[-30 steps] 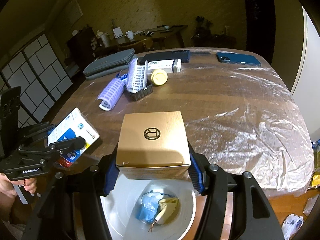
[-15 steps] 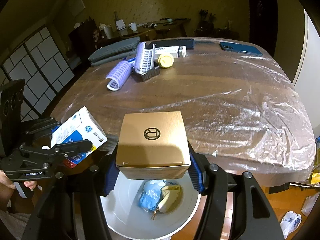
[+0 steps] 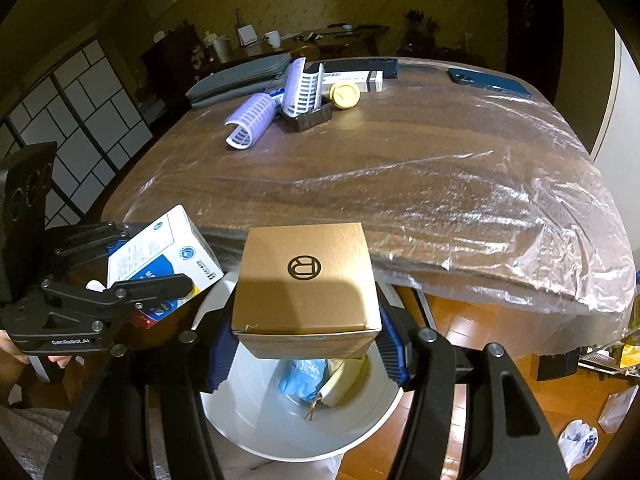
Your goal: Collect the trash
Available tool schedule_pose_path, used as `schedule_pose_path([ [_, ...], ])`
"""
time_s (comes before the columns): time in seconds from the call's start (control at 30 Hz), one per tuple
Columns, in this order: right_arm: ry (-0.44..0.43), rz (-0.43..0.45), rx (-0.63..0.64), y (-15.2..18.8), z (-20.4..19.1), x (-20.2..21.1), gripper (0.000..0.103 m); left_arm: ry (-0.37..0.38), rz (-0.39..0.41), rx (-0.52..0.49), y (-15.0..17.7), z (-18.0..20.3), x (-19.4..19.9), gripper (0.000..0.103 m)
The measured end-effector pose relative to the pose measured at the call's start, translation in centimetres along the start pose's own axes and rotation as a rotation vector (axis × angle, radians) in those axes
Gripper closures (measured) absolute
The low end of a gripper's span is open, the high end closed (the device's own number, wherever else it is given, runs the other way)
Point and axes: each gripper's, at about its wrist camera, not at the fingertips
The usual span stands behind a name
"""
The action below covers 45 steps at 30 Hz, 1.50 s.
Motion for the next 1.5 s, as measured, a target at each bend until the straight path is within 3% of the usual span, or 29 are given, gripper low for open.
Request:
schedule_pose_path([
  [1.5,0.009,-0.174,0.045,2.2,-0.1,-6.5,0.045,-0.019,-0.181,0.005,3.6,-1.2,-6.0,0.055],
])
Point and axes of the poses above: each gripper's, at about its wrist camera, not at the fingertips, and x roughly against the way its jaws point, z to its right, y to its underside, and after that the axes turned 12 degrees about -z, right-handed
